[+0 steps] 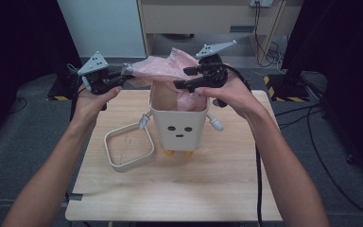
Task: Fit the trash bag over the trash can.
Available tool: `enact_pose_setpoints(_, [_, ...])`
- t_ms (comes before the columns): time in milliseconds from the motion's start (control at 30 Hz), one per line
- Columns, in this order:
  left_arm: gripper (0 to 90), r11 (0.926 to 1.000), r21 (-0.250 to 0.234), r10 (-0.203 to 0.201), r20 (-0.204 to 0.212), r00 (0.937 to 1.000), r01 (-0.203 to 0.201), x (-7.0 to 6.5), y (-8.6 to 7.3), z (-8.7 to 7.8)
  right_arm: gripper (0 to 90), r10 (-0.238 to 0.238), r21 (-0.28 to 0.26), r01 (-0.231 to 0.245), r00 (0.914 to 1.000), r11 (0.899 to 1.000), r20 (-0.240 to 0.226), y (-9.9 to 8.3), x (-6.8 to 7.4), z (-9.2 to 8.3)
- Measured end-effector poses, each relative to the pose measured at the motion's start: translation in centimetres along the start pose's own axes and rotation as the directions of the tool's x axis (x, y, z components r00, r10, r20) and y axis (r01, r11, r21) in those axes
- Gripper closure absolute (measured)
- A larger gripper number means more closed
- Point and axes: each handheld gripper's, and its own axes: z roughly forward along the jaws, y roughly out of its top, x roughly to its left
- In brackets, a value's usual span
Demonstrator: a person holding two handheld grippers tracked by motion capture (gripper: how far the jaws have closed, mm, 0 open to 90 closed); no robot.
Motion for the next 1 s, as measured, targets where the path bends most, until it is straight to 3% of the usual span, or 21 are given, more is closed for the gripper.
enact_pose_setpoints(67, [89.5,1.0,-0.004,0.001,0.002,1.0,-0.001,-0.1,0.2,0.0,31.7,0.003,-0.021,-0.003,1.0,1.0,0.0,0.5,0.0,0.1])
enact_pose_setpoints(133, [89.6,1.0,-0.005,0.005,0.003,1.0,-0.005,-0.1,0.3,0.0,35.9,0.003,-0.038,-0.003,1.0,0.999,-0.004,0.9,0.0,0.3])
enact_pose_setpoints(200, [89.5,0.9999,-0.009,0.005,0.006,1.0,-0.005,-0.2,0.4,-0.1,46.9,-0.005,-0.04,0.005,0.9999,0.999,-0.01,1.0,0.0,0.6])
enact_pose_setpoints(233, [89.5,0.9999,-0.011,0.006,0.007,1.0,-0.006,-0.2,0.5,-0.2,61.4,-0.02,-0.029,0.019,0.9997,0.999,-0.011,0.9,0.0,0.8])
enact_pose_setpoints(333, [89.3,0.9999,-0.013,0.01,0.021,0.9997,-0.01,-0.6,0.5,-0.3,83.0,-0.039,-0.009,0.039,0.9992,0.999,-0.007,0.7,-0.1,0.9])
enact_pose_setpoints(400, [89.0,0.9998,-0.006,0.018,0.031,0.9994,-0.018,-0.9,0.5,-0.2,89.9,-0.042,-0.001,0.042,0.9991,0.999,0.0,0.4,-0.2,0.8])
enact_pose_setpoints(600, [86.1,0.999,0.026,0.035,0.074,0.9967,-0.037,-1.7,0.1,0.4,90.0,-0.03,0.017,0.03,0.9992,0.999,0.026,-0.9,-1.0,0.1])
enact_pose_setpoints(767, [80.1,0.9986,0.033,0.038,0.096,0.9947,-0.041,-2.2,-0.7,0.9,90.0,-0.026,0.067,0.023,0.9988,0.997,0.042,-2.1,-1.4,0.0])
enact_pose_setpoints(1000, [56.7,0.9981,0.004,0.061,0.119,0.991,-0.062,-2.9,-0.9,0.6,90.0,-0.035,0.085,0.028,0.9958,0.996,0.085,-2.1,-1.6,0.0])
